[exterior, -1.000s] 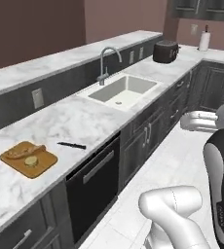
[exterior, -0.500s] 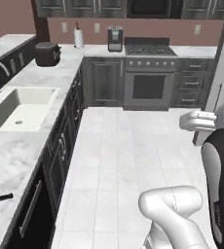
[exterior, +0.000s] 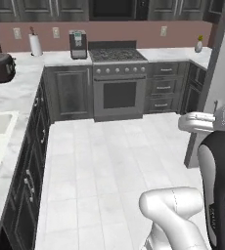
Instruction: Retrieve the sausage and cheese from the fridge and place them on the cutting board on the counter.
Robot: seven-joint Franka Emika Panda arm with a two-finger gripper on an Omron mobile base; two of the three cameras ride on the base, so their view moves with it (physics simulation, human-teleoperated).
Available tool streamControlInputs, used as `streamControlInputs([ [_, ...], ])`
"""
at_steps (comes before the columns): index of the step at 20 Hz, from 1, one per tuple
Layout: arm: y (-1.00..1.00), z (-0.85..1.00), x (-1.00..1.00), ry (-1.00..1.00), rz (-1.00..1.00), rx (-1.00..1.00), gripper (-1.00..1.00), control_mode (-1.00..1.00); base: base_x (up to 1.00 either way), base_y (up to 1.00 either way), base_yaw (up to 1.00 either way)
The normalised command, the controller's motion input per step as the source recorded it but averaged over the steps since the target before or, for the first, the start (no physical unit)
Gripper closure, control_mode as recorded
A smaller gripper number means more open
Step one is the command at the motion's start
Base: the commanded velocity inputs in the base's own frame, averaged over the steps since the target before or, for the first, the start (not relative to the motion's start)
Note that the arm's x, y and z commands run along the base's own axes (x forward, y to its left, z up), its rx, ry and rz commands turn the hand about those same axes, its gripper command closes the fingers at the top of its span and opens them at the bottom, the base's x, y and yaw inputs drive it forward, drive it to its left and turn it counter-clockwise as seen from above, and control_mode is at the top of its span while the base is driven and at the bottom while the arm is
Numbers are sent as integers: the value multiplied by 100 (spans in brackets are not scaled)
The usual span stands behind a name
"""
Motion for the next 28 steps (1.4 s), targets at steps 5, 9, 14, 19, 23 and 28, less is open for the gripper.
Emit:
streamControlInputs([
  [5,0,0,0,0,0,0,-100,100,100,14,-15],
  [9,0,0,0,0,0,0,-100,100,100,8,-20],
  [14,0,0,0,0,0,0,-100,100,99,13,-41],
  [19,0,0,0,0,0,0,-100,100,75,51,-71],
  [23,0,0,0,0,0,0,-100,100,58,58,-78],
  [28,0,0,0,0,0,0,-100,100,66,61,-74],
])
